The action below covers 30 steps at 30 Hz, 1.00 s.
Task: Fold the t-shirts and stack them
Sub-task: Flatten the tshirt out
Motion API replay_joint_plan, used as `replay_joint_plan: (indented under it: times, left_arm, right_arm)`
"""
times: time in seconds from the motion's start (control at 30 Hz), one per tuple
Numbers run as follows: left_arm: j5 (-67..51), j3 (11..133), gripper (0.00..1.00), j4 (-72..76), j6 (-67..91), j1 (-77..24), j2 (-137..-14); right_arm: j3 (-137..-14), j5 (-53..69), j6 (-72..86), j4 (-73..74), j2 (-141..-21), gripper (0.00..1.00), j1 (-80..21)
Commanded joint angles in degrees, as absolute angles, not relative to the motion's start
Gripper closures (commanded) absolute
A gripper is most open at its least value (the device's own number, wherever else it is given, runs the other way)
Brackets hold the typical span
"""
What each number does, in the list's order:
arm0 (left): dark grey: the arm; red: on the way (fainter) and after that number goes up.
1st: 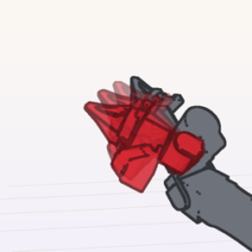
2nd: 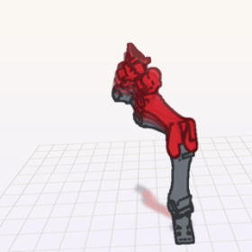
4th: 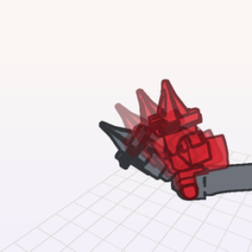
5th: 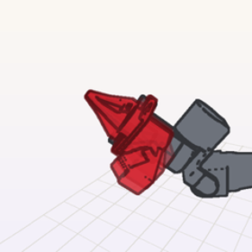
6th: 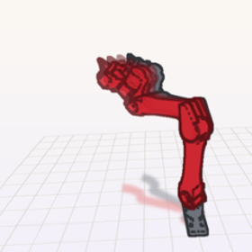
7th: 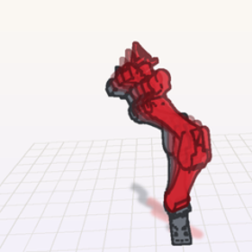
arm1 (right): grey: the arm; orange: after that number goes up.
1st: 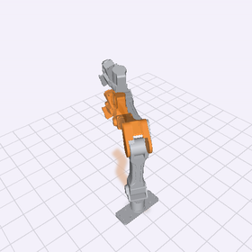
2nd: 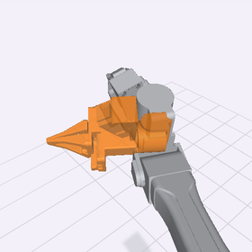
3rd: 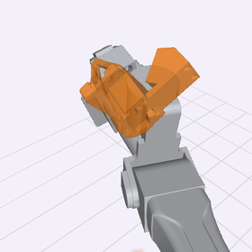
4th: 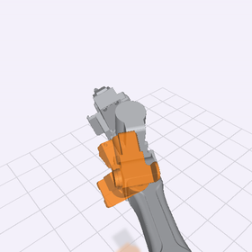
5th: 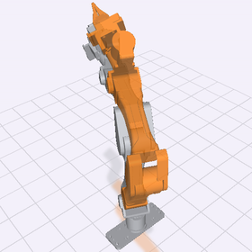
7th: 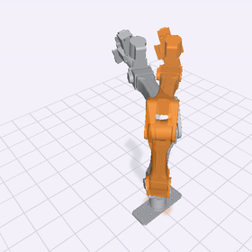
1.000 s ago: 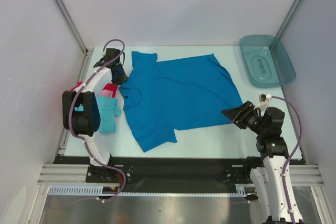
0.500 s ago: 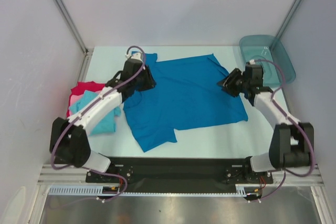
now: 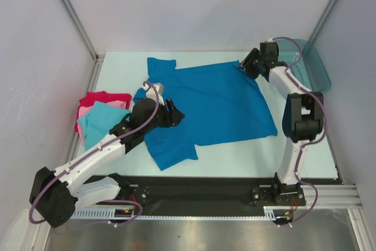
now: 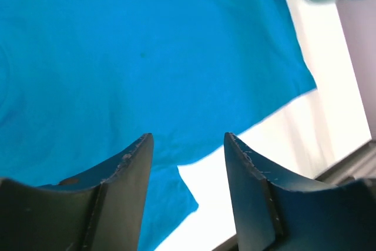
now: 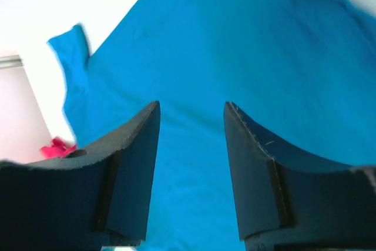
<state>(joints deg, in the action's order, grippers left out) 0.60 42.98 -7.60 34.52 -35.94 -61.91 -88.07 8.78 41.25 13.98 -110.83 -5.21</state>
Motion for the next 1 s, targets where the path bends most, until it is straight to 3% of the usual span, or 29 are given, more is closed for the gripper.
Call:
replay_joint_plan:
  times: [0.0, 0.2, 0.47, 0.73, 0.83, 0.97]
  left_arm:
    - [-1.06, 39.21, 0.43, -1.85, 35.07, -38.40, -57.40]
    - [1.41, 34.38, 0.48, -1.58, 34.36, -40.25, -52.13]
    - [0.44, 32.17, 0.54, -0.79, 35.07, -42.36, -48.17]
    - [-1.05, 32.78, 0.55, -1.85, 34.10, -42.71, -45.27]
    - [-1.06, 33.66, 0.56, -2.90, 33.75, -42.63, -44.74]
    - [-0.62, 33.84, 0.58, -4.57, 33.66, -42.71, -43.33]
  right_arm:
    - [-99.88, 6.59, 36.84, 20.03, -118.99, 0.47, -5.19]
    - [-120.20, 2.21, 27.61, 33.83, -130.67, 0.47, -3.69]
    - [-134.78, 2.01, 20.57, 44.17, -141.75, 0.47, -0.70]
    - [-130.44, 15.28, 20.48, 41.67, -144.32, 0.47, -0.44]
    - [-125.43, 19.94, 21.00, 34.04, -141.95, 0.47, -0.44]
    - [-127.35, 22.76, 19.69, 33.31, -142.91, 0.46, -0.44]
